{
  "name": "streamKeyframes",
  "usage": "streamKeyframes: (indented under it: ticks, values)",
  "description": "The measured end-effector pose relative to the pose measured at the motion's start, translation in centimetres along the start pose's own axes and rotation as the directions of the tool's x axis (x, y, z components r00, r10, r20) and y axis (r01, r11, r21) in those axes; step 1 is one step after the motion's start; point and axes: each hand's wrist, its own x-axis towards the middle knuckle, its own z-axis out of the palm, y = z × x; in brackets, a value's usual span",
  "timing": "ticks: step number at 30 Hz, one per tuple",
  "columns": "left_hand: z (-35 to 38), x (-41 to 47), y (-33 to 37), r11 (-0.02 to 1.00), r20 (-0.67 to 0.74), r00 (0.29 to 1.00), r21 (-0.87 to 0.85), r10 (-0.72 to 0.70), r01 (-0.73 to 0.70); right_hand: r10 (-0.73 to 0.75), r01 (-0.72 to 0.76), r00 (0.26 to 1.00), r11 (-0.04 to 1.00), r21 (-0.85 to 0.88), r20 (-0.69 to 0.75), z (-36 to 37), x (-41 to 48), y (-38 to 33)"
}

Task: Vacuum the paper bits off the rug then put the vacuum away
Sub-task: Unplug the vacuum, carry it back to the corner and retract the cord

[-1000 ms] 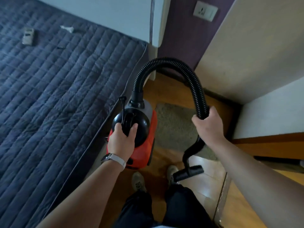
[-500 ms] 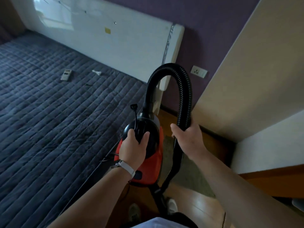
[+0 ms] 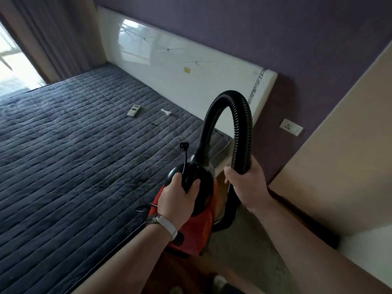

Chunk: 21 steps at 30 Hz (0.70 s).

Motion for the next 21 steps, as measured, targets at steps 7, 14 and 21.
streamKeyframes:
  ticks: [7, 14, 21]
  values:
    - [-1.3, -0.5, 1.1, 0.984, -0.256, 0.951, 0.007, -0.172, 0.180, -0.080, 0.050, 0.946, 0.994, 0.101, 0.313, 0.8, 3.7, -0.9]
    - [-3.3, -3.3, -0.2, 0.934, -0.512, 0.787, -0.101, -0.345, 0.344, -0.174, 0.155, 0.831, 0.985, 0.080, 0.529, 5.3, 4.2, -2.2]
    - [-8.2, -9.9, -3.4, 0.880, -0.693, 0.570, -0.207, -0.441, 0.428, -0.196, 0.210, 0.625, 0.974, 0.079, 0.756, 11.9, -0.3, -5.2]
